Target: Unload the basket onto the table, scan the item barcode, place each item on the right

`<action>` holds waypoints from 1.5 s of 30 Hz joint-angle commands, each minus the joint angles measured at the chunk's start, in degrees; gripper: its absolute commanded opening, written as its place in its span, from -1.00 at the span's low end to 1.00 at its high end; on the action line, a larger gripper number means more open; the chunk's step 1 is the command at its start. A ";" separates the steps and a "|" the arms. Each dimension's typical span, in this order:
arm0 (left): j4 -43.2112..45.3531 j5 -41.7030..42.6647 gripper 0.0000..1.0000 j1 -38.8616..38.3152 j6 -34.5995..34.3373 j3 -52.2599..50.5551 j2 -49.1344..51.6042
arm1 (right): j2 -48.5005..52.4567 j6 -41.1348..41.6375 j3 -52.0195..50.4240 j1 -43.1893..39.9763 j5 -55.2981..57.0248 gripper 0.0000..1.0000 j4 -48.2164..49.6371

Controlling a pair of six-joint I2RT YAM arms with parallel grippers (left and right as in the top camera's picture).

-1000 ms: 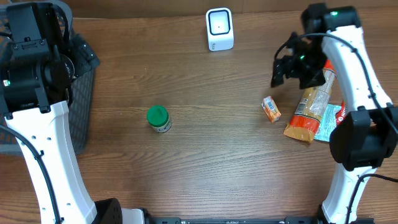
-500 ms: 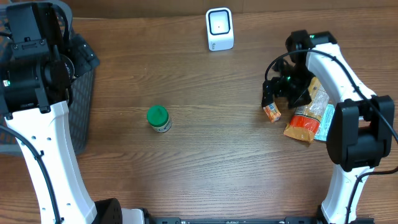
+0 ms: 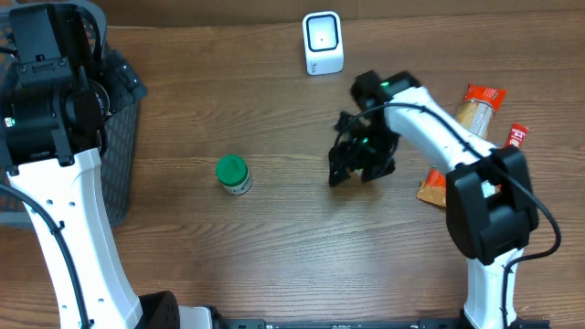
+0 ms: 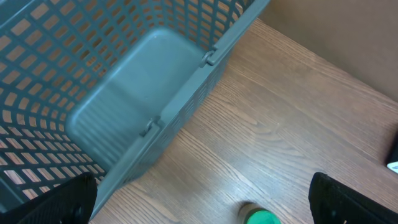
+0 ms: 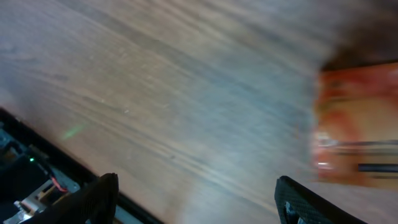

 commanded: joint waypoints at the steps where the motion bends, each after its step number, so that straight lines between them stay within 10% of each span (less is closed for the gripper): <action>1: 0.04 -0.72 0.99 0.24 0.48 0.61 0.39 | -1.27 4.85 2.40 -1.62 1.95 0.64 0.35; 11: 0.04 -0.72 0.99 0.24 0.50 0.61 0.39 | -2.75 9.81 3.04 -4.79 9.07 0.50 -5.14; 12: 0.04 -0.72 0.99 0.24 0.48 0.61 0.39 | -2.75 9.84 2.91 -4.79 10.71 0.30 -5.05; 14: 0.04 -0.72 1.00 0.24 0.48 0.61 0.39 | -2.73 9.84 2.82 -4.79 13.64 -0.84 -4.37; 15: 0.04 -0.72 0.99 0.24 0.48 0.61 0.39 | -2.73 9.86 2.82 -4.79 14.27 -0.93 -3.80; 45: 0.04 -0.72 0.99 0.24 0.50 0.61 0.39 | -2.73 23.61 2.45 -4.63 25.86 -0.93 2.67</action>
